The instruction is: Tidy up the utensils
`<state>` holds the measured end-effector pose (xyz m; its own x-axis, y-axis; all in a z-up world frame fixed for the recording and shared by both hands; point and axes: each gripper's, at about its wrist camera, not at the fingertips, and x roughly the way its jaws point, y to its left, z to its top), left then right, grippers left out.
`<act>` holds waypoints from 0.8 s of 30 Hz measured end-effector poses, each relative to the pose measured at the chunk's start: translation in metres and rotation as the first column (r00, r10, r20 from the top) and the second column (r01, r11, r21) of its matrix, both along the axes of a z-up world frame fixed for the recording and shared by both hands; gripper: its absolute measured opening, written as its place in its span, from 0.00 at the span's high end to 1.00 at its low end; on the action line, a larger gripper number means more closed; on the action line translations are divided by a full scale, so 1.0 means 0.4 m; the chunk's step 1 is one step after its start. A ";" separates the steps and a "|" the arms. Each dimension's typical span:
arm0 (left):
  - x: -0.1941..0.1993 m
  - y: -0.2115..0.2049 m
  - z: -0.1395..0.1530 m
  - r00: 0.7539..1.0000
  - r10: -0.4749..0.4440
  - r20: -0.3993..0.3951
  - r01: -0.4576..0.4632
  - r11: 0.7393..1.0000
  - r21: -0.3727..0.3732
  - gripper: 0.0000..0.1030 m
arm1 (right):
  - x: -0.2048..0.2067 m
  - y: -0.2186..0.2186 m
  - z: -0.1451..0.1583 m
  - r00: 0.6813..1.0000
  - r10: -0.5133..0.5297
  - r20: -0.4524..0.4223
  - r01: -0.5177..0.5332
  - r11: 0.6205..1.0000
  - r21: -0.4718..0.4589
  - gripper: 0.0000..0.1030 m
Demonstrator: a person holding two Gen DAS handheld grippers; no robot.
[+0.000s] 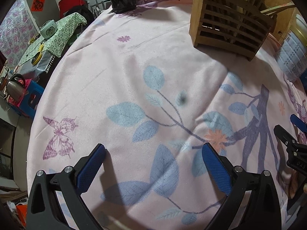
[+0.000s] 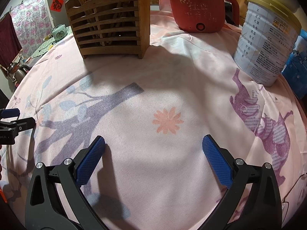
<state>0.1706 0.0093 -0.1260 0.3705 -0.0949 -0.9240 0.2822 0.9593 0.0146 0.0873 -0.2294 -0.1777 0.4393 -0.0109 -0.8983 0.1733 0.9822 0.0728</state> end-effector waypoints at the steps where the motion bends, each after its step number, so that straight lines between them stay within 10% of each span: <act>1: 0.001 0.000 0.000 1.000 -0.003 -0.004 0.003 1.000 0.000 0.04 | -0.005 0.002 0.002 1.000 -0.015 -0.012 0.015 1.000 0.000 0.05; 24: -0.031 0.011 -0.003 0.999 -0.004 0.054 0.004 1.000 -0.012 0.04 | -0.069 0.021 0.011 0.997 -0.077 0.010 0.077 0.997 -0.014 0.05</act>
<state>0.1581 0.0136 -0.1270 0.4194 -0.1074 -0.9014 0.2851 0.9583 0.0184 0.0597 -0.2209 -0.1734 0.4451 -0.0582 -0.8936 0.2475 0.9670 0.0603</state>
